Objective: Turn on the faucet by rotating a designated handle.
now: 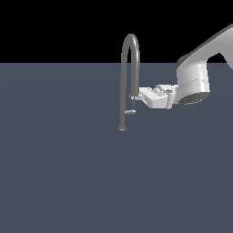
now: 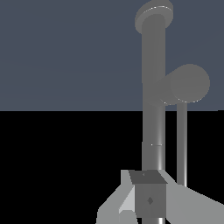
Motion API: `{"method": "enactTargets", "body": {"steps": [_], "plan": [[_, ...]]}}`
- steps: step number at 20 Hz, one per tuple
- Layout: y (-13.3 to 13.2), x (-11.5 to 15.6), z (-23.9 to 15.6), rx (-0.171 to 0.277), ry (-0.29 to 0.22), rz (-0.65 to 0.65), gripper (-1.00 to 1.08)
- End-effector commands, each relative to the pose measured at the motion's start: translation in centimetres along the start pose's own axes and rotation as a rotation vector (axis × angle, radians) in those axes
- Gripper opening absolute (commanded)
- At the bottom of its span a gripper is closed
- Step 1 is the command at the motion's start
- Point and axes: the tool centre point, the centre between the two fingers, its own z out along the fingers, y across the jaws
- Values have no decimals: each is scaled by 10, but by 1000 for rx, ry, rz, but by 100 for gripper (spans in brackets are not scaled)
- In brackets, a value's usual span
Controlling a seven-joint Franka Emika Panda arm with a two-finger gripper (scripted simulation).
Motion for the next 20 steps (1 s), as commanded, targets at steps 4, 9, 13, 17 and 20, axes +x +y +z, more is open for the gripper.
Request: {"method": "enactTargets", "body": {"steps": [4, 9, 13, 17, 20], "plan": [[10, -3, 0, 0, 0, 0, -100], [13, -2, 0, 3, 0, 1, -100], [22, -1, 0, 3, 0, 1, -100], [31, -1, 0, 2, 0, 1, -100], [39, -1, 0, 1, 0, 0, -100]]}}
